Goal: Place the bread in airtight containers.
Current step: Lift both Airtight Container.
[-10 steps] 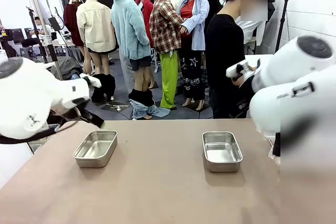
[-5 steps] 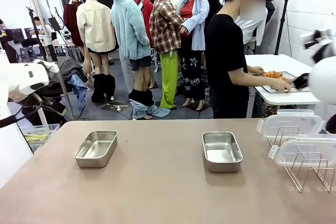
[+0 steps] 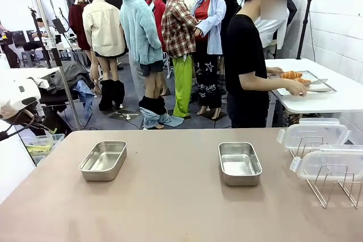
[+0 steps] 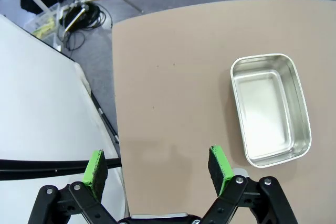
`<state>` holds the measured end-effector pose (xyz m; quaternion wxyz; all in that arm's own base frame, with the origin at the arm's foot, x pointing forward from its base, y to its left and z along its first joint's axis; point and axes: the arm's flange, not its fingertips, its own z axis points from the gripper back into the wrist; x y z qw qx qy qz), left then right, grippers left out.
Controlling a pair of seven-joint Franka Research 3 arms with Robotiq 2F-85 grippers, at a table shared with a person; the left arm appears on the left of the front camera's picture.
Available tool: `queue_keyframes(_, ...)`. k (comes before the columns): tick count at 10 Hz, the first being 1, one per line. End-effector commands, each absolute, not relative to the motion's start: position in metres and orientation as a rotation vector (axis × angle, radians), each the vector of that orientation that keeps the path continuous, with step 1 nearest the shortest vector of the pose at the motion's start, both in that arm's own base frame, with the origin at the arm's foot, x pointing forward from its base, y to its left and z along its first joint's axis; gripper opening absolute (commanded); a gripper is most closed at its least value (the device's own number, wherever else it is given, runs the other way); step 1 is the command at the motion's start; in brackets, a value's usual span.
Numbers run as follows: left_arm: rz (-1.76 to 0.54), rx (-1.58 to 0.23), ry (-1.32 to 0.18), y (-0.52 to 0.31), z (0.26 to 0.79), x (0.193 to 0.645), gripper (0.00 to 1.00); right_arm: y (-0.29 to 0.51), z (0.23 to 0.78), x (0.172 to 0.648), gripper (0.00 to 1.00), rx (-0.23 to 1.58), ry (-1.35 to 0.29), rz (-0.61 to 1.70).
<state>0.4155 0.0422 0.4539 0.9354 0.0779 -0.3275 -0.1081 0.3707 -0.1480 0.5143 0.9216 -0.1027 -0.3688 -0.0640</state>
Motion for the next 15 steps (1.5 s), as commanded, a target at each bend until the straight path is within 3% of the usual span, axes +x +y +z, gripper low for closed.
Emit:
queue_keyframes(1,-0.234,0.161,-0.687,0.0408,0.4608,0.4136,1.0,-0.1312,0.5212,0.3739,1.0,-0.224,-0.773,-0.086)
queue_keyframes(15,-0.234,0.161,-0.687,0.0408,0.4608,0.4136,1.0,-0.1312,0.5212,0.3739,1.0,-0.224,-0.773,-0.086)
